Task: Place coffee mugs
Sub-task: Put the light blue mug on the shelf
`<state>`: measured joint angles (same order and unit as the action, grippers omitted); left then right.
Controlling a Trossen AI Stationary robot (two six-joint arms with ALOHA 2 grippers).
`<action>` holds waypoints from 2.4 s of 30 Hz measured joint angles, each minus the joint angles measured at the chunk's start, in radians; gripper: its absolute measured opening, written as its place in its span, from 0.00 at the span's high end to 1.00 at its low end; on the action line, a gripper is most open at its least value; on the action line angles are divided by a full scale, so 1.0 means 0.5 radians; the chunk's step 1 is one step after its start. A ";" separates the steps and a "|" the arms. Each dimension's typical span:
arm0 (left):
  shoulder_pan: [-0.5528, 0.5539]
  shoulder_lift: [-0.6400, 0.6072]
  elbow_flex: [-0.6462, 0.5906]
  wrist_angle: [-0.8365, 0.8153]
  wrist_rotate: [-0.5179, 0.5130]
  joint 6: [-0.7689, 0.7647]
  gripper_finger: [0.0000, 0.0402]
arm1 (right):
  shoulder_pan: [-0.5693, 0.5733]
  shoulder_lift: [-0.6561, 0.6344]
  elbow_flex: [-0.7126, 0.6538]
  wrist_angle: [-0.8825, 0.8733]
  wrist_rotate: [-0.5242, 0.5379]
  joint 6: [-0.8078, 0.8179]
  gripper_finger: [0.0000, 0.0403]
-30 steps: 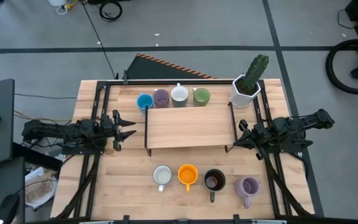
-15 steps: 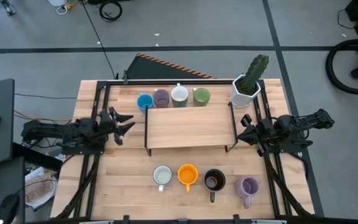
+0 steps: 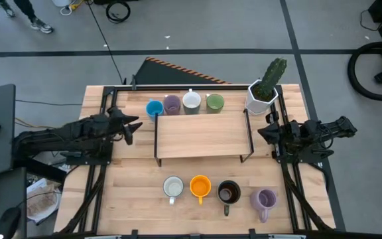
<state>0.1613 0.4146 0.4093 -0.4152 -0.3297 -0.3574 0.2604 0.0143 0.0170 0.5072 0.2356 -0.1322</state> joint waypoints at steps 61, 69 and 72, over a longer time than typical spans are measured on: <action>0.938 1.714 1.065 -0.704 0.808 2.562 0.32 | 0.001 0.001 0.000 -0.027 0.073 0.141 0.96; 0.974 1.803 1.063 -0.712 0.860 2.571 0.34 | 0.001 0.001 0.000 -0.029 0.073 0.129 0.96; 0.976 1.877 1.063 -0.713 0.858 2.572 0.36 | 0.000 0.001 0.000 -0.029 0.074 0.122 0.96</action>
<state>0.6495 1.3530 0.9408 -0.7719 0.0994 0.9287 0.2605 0.0147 0.0170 0.4927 0.2725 -0.0711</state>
